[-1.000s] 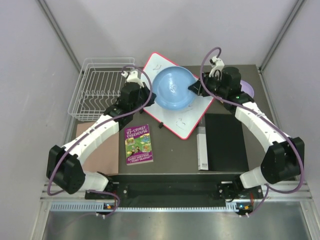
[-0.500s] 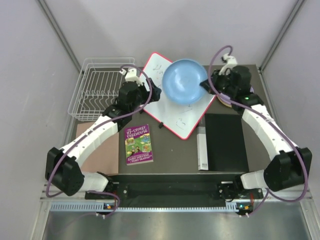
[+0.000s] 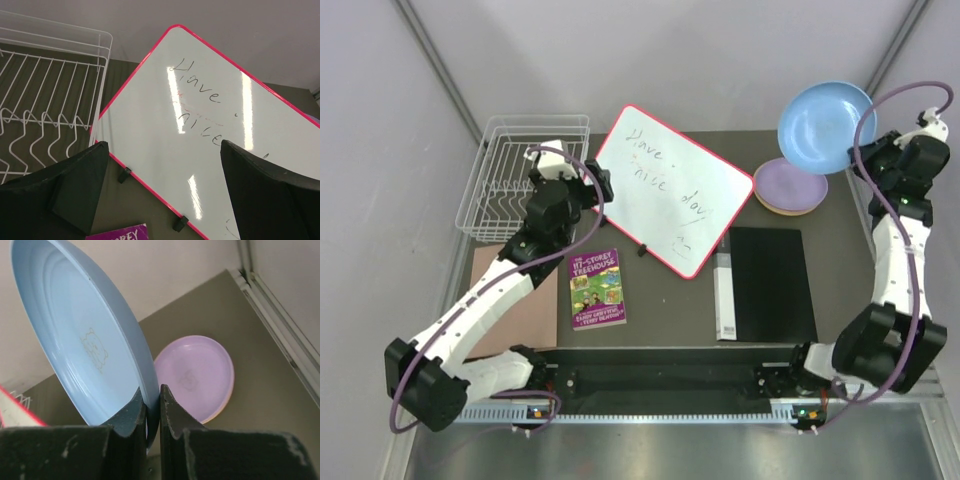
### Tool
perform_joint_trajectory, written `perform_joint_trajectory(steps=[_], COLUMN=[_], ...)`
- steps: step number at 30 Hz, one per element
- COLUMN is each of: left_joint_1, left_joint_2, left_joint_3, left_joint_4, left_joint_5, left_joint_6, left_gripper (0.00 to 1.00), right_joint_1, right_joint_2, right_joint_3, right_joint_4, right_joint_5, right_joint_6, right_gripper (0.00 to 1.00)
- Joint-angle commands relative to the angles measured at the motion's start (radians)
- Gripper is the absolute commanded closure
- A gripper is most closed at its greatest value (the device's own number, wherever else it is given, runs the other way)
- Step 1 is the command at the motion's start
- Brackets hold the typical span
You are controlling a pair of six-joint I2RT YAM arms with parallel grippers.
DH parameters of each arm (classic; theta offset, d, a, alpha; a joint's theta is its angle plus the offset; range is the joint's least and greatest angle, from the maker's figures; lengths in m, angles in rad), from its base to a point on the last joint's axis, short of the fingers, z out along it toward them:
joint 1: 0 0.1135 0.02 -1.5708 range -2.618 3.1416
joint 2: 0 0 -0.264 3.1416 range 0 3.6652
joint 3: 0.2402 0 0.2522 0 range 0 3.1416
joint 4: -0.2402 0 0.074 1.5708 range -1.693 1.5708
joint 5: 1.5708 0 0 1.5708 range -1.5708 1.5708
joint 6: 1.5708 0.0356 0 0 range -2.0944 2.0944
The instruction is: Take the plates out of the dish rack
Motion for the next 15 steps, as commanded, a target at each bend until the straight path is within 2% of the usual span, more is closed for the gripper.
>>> perform_joint_trajectory(steps=[1,5,10,15], left_joint_1=[-0.005,-0.005,-0.005,-0.005], left_joint_2=[-0.038,-0.041,-0.03,-0.001], left_joint_3=[-0.03,-0.036,-0.045,-0.036], left_joint_4=[0.077,0.074,0.074,0.069], left_joint_5=[-0.048,-0.046,-0.034,-0.028], left_joint_6=[0.046,0.049,0.046,0.041], left_gripper=[0.03,0.03,0.03,0.03], right_joint_1=[-0.082,-0.111,-0.115,-0.115], right_joint_2=[0.137,0.262,0.434,0.562], right_joint_3=[0.037,0.051,0.131,0.208], right_joint_4=[0.045,0.103,0.106,0.092], right_joint_5=[-0.063,-0.095,-0.176,-0.195], right_joint_6=[0.067,0.104,0.107,0.095], right_gripper=[1.0,0.99,0.96,0.96])
